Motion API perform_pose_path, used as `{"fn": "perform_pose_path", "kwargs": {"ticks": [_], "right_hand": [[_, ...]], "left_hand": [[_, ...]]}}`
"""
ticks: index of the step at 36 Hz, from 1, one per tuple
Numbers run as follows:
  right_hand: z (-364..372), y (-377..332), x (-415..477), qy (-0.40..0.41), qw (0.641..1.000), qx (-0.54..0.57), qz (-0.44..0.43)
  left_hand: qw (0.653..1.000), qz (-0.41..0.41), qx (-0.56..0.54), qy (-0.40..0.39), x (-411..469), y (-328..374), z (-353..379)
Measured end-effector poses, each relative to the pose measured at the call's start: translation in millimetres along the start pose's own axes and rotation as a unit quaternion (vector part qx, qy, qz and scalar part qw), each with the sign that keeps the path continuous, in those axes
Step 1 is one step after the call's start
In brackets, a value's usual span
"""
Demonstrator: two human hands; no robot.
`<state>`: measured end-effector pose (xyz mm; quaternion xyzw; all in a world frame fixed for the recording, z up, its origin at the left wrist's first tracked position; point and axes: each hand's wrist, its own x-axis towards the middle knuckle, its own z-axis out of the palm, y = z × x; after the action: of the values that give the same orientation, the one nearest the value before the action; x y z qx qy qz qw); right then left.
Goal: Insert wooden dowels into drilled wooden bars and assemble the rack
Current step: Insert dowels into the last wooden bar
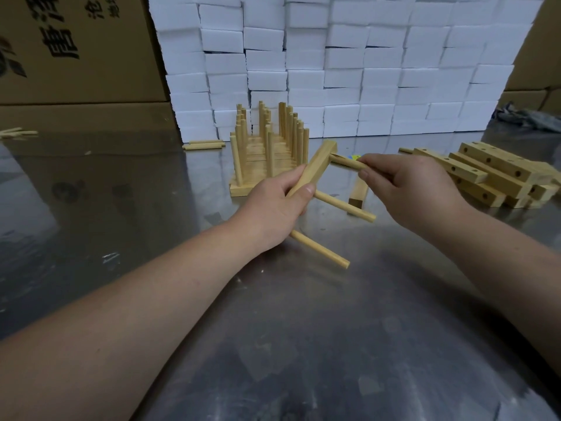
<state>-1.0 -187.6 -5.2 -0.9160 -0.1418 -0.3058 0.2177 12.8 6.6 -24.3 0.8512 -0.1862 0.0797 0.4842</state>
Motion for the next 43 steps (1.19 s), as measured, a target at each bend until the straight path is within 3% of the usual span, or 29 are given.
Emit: {"fn": "perform_pose_path", "kwargs": {"ticks": [6, 17, 27, 43], "right_hand": [[2.9, -3.5, -2.1, 0.005, 1.000, 0.020, 0.009], [0.3, -16.0, -2.3, -0.013, 0.985, 0.130, 0.110], [1.7, -16.7, 2.0, -0.026, 0.937, 0.266, 0.225], [-0.7, -21.7, 7.2, -0.064, 0.871, 0.346, 0.343]], "left_hand": [[1.000, 0.010, 0.007, 0.003, -1.6, -0.9, -1.2], [1.000, -0.001, 0.012, -0.008, -1.6, 0.2, -1.3], [0.999, -0.006, 0.036, 0.000, -2.4, 0.0, -1.6], [0.998, 0.005, 0.068, 0.008, 0.5, -4.7, -0.2]]}}
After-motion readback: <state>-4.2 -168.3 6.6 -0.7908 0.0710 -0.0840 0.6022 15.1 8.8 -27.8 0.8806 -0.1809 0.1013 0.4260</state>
